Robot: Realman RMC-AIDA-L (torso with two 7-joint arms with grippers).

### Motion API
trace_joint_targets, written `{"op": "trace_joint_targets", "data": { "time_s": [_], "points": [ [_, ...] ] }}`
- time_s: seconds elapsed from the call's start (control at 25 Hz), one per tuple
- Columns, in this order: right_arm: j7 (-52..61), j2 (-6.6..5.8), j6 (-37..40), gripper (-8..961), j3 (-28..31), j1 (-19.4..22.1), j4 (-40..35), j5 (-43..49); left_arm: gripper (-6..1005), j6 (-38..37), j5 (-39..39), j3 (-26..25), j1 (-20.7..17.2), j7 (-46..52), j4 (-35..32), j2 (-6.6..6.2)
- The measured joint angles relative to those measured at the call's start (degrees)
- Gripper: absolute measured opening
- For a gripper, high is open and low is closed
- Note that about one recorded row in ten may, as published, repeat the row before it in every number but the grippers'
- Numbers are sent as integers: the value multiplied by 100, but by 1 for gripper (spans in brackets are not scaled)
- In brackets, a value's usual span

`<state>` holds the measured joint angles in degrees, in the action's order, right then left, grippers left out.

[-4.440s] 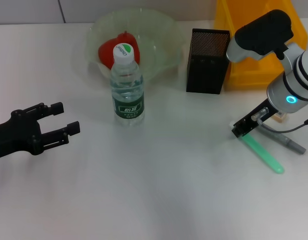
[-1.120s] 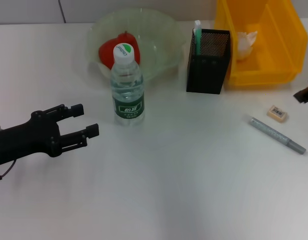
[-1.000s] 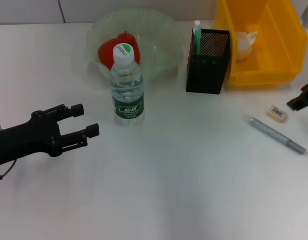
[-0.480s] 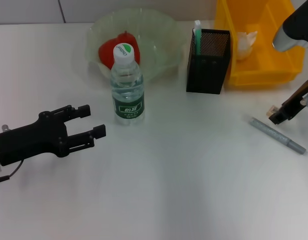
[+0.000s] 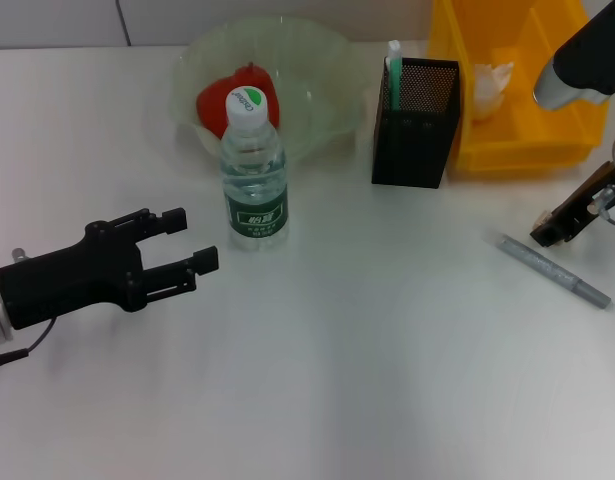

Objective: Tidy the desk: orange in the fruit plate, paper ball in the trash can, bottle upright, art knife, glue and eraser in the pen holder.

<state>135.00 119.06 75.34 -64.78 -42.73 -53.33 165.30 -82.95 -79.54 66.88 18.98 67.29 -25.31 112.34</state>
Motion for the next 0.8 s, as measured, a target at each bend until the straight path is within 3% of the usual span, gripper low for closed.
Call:
{"op": "trace_joint_targets", "data": {
  "time_s": [0.28, 0.44, 0.68, 0.8],
  "points": [
    [-10, 7, 113, 322, 55, 40, -92, -6, 772, 30, 0, 0, 38, 21, -15, 23],
    [-121, -1, 640, 257, 174, 242, -751, -366, 772, 2, -4, -23, 63, 42, -29, 5],
    [-270, -22, 1297, 262, 663, 582, -1937, -1502, 772, -40, -18, 5, 63, 55, -45, 15],
    [-236, -53, 1362, 264, 1008, 540, -2162, -2187, 772, -110, -38, 5, 62, 96, -45, 13]
  ]
}}
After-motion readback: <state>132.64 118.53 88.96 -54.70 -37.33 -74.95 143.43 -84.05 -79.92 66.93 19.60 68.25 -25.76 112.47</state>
